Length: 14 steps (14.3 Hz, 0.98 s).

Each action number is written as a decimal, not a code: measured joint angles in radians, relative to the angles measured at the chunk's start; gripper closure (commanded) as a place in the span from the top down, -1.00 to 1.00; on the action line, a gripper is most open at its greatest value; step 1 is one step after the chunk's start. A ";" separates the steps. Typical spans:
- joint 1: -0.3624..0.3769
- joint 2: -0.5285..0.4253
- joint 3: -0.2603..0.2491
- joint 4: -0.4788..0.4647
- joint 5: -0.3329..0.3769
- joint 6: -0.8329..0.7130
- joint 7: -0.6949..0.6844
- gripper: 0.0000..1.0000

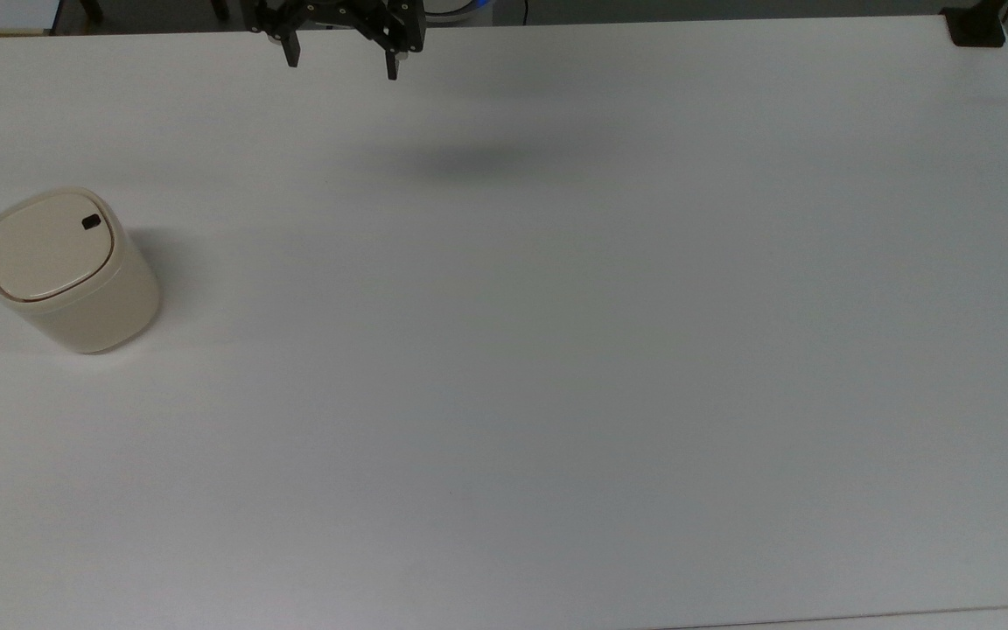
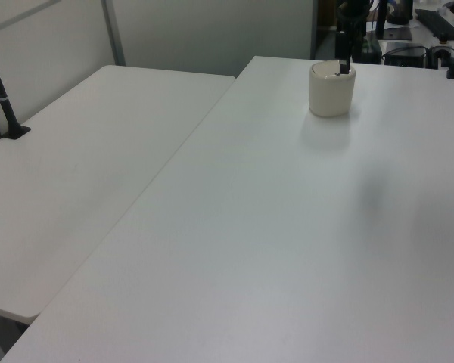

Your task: Open the trash bin

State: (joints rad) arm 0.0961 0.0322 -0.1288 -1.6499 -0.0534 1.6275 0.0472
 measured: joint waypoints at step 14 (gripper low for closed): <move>-0.048 0.040 -0.228 0.025 0.016 0.274 0.215 -1.00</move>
State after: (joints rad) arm 0.0482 0.0726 -0.3568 -1.6249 -0.0371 1.9013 0.2624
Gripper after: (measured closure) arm 0.991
